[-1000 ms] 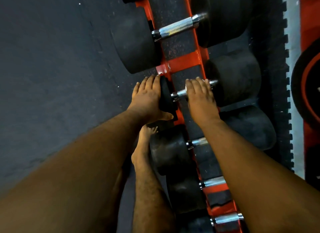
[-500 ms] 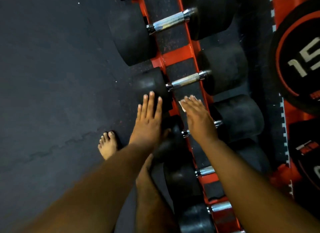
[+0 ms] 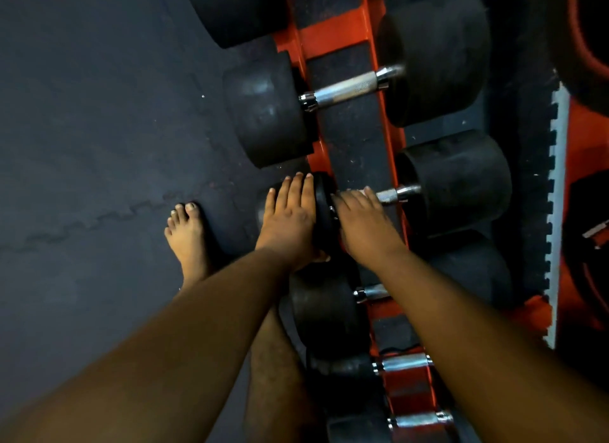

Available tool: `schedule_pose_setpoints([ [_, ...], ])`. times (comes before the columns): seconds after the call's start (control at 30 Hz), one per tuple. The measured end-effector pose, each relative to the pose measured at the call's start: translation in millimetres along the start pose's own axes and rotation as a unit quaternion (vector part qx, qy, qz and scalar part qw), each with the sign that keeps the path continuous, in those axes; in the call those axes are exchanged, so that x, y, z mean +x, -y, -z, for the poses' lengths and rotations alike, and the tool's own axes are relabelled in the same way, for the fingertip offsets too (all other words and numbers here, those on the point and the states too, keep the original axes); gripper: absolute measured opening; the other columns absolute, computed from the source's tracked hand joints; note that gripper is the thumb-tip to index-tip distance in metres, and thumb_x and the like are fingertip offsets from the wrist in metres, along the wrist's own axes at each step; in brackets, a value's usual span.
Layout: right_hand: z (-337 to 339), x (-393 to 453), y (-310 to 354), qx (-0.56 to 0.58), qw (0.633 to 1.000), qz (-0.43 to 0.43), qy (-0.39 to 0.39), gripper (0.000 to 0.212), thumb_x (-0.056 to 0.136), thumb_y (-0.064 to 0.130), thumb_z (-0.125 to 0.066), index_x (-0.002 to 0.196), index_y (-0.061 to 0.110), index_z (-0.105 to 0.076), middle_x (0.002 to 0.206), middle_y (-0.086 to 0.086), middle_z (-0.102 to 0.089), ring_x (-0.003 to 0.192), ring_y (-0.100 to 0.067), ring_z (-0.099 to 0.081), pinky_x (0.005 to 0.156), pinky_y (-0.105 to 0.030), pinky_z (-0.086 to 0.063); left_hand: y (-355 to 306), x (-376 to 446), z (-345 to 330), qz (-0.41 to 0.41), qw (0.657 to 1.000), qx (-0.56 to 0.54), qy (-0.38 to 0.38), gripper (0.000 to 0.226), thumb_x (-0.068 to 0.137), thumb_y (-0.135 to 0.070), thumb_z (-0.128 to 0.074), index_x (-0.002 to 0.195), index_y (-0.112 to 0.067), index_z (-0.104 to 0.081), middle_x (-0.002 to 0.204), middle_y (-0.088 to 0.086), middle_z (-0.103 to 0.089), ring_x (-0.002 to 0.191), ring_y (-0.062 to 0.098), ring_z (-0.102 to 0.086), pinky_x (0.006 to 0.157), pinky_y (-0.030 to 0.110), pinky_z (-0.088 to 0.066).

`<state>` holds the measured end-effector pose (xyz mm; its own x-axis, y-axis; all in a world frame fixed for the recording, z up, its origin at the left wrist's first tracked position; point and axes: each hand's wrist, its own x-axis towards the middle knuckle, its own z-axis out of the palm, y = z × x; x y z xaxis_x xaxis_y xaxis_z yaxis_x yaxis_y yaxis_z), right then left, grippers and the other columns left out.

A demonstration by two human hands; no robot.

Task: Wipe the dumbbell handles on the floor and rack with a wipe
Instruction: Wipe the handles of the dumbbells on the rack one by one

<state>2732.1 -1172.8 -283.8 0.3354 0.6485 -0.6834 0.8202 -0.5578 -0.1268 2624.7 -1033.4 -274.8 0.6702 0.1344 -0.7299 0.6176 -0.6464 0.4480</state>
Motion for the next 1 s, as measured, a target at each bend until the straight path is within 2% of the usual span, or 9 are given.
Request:
schedule_pose_setpoints([
  [0.13, -13, -27, -12, 0.003, 0.997, 0.043, -0.061, 0.066, 0.085, 0.020, -0.056, 0.149, 0.011, -0.043, 0.153, -0.009, -0.044, 0.146, -0.027, -0.034, 0.123, -0.046, -0.022, 2, 1, -3, -0.008, 1.000, -0.001, -0.017, 0.152, 0.057, -0.060, -0.089, 0.160, -0.011, 0.011, 0.170, 0.009, 0.006, 0.157, 0.026, 0.008, 0.126, 0.047, 0.007],
  [0.2, -10, -7, -14, -0.024, 0.998, 0.029, -0.040, 0.065, 0.087, 0.024, -0.061, 0.148, 0.012, -0.043, 0.143, -0.008, -0.051, 0.137, -0.029, -0.043, 0.123, -0.048, -0.021, 4, 0, -4, -0.009, 1.000, 0.001, -0.021, 0.152, 0.057, -0.061, -0.089, 0.160, -0.013, 0.011, 0.170, 0.007, 0.005, 0.157, 0.025, 0.008, 0.126, 0.048, 0.006],
  [0.33, 2, 27, -7, -0.066, 0.997, 0.018, 0.041, 0.047, 0.096, 0.018, -0.047, 0.142, 0.015, -0.046, 0.133, -0.008, -0.056, 0.130, -0.028, -0.048, 0.124, -0.051, -0.015, 7, 1, 3, -0.016, 1.000, 0.001, 0.007, 0.148, 0.063, -0.059, -0.087, 0.160, -0.014, 0.015, 0.170, 0.006, 0.011, 0.156, 0.024, 0.012, 0.125, 0.046, 0.009],
  [0.5, -20, -32, -14, -0.083, 0.995, 0.036, -0.042, 0.072, 0.086, 0.016, -0.056, 0.154, 0.006, -0.033, 0.160, -0.016, -0.033, 0.151, -0.033, -0.023, 0.124, -0.054, -0.015, 5, 4, 8, -0.008, 0.999, -0.013, 0.031, 0.147, 0.066, -0.055, -0.088, 0.159, -0.015, 0.019, 0.169, 0.007, 0.016, 0.155, 0.026, 0.017, 0.120, 0.043, 0.015],
  [0.57, -22, -27, -20, -0.077, 0.995, 0.039, -0.050, 0.070, 0.084, 0.019, -0.060, 0.150, 0.006, -0.039, 0.155, -0.017, -0.040, 0.147, -0.034, -0.031, 0.124, -0.053, -0.017, 6, 4, 5, -0.006, 1.000, -0.009, 0.025, 0.148, 0.065, -0.056, -0.088, 0.159, -0.015, 0.018, 0.169, 0.006, 0.015, 0.155, 0.026, 0.016, 0.121, 0.045, 0.014],
  [0.67, -4, 12, -16, -0.078, 0.997, 0.011, -0.006, 0.050, 0.086, 0.025, -0.061, 0.134, 0.014, -0.050, 0.130, -0.010, -0.058, 0.125, -0.030, -0.050, 0.117, -0.046, -0.028, 6, 5, 3, -0.007, 1.000, -0.009, 0.017, 0.149, 0.064, -0.057, -0.089, 0.159, -0.016, 0.017, 0.169, 0.005, 0.013, 0.156, 0.025, 0.014, 0.123, 0.047, 0.011],
  [0.73, 0, 22, -11, -0.088, 0.996, 0.006, 0.009, 0.051, 0.090, 0.023, -0.058, 0.139, 0.017, -0.048, 0.127, -0.007, -0.059, 0.121, -0.029, -0.052, 0.114, -0.046, -0.031, 6, 4, 4, -0.010, 1.000, -0.012, 0.015, 0.148, 0.064, -0.057, -0.089, 0.159, -0.016, 0.016, 0.170, 0.006, 0.012, 0.156, 0.026, 0.014, 0.124, 0.047, 0.011],
  [0.9, -23, -31, -25, -0.155, 0.986, 0.017, -0.056, 0.079, 0.087, 0.018, -0.060, 0.157, 0.010, -0.025, 0.157, -0.014, -0.034, 0.148, -0.032, -0.026, 0.124, -0.057, -0.011, 7, 3, 4, -0.014, 0.999, -0.023, 0.017, 0.147, 0.065, -0.055, -0.089, 0.159, -0.016, 0.016, 0.170, 0.006, 0.012, 0.156, 0.026, 0.014, 0.125, 0.048, 0.010],
  [1.0, -12, -5, -23, -0.136, 0.990, -0.004, -0.031, 0.059, 0.086, 0.021, -0.064, 0.141, 0.010, -0.045, 0.137, -0.012, -0.053, 0.132, -0.031, -0.046, 0.121, -0.052, -0.022, 7, 3, 4, -0.015, 1.000, -0.021, 0.016, 0.147, 0.064, -0.055, -0.089, 0.160, -0.015, 0.015, 0.170, 0.007, 0.010, 0.156, 0.027, 0.013, 0.124, 0.048, 0.010],
])
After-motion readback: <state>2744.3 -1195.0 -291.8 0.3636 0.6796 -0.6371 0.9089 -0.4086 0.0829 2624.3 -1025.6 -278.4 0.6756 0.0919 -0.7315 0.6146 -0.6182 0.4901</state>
